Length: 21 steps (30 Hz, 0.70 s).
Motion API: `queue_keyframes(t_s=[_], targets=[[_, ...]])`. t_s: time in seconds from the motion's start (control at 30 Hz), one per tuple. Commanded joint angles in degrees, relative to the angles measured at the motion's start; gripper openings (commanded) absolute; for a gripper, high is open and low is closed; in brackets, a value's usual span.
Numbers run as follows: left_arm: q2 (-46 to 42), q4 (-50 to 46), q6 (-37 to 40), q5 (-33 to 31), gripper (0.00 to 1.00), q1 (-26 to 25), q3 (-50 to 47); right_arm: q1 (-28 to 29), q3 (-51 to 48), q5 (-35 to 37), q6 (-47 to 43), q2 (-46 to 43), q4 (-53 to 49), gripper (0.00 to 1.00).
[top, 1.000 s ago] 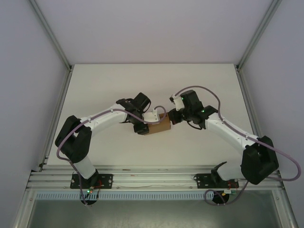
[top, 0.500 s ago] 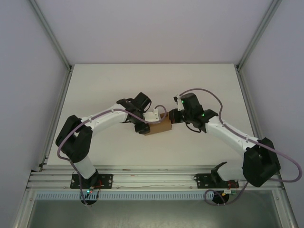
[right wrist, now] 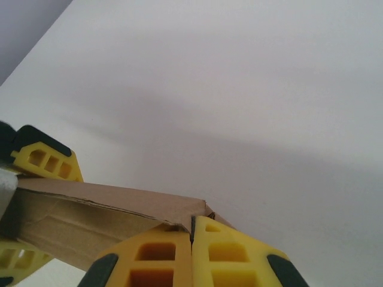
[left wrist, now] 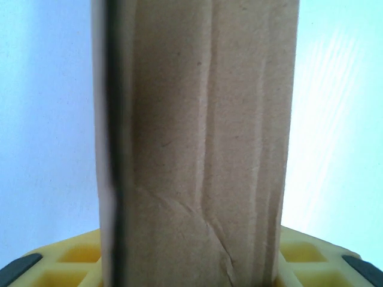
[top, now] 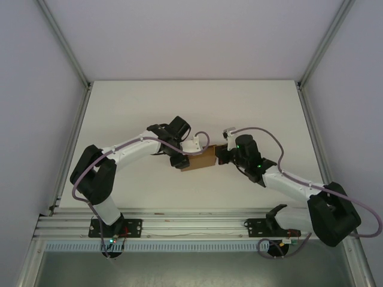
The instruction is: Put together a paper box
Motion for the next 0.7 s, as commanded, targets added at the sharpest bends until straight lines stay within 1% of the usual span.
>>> queue_keyframes(t_s=[0.0,0.03,0.1,0.2,0.27,0.33,0.4,0.47,0.53,0.57,0.6,0.63,0.67], targets=[[0.9,-0.2,-0.5,0.0,0.47,0.1,0.0,0.3,-3.4,4.7,-7.8,-0.9,-1.7,0.04],[0.8,-0.2,-0.7,0.0,0.47,0.1,0.1,0.3,-2.9,5.5,-8.3,-0.6,-3.0,0.04],[0.6,-0.4,-0.9,0.0,0.47,0.1,0.2,0.3,-2.5,3.1,-9.2,0.8,-2.9,0.05],[0.2,0.0,-1.2,-0.1,0.48,0.1,0.0,0.4,-1.7,3.5,-6.0,3.6,-1.6,0.05],[0.2,0.3,-1.6,-0.4,0.48,0.1,0.0,1.1,-3.2,4.3,-5.7,4.3,2.8,0.04],[0.0,0.4,-1.9,-0.3,0.49,0.1,-0.1,2.6,-6.1,6.2,-8.2,3.6,8.1,0.04],[-0.3,0.5,-1.5,-0.4,0.49,0.1,-0.4,3.4,-8.7,6.6,-10.8,3.1,11.8,0.03],[-0.3,0.7,-1.4,-1.0,0.49,0.2,-0.7,3.4,-8.9,6.3,-12.4,2.8,10.4,0.03],[-0.4,0.8,-1.6,-1.5,0.5,0.2,-0.8,3.4,-8.0,7.7,-11.7,3.0,7.4,0.04],[-0.4,0.8,-2.0,-1.6,0.5,0.2,-0.8,3.4,-7.5,7.1,-11.2,3.0,6.4,0.04],[-0.5,0.9,-2.2,-1.5,0.51,0.2,-0.6,3.5,-6.8,6.8,-10.6,3.1,4.9,0.03],[-0.6,1.0,-2.2,-1.4,0.55,0.2,-0.7,3.5,-6.6,7.0,-9.7,3.1,4.4,0.03],[-0.7,1.0,-2.3,-1.5,0.56,0.2,-0.8,3.4,-6.6,6.9,-9.2,3.0,4.3,0.03]])
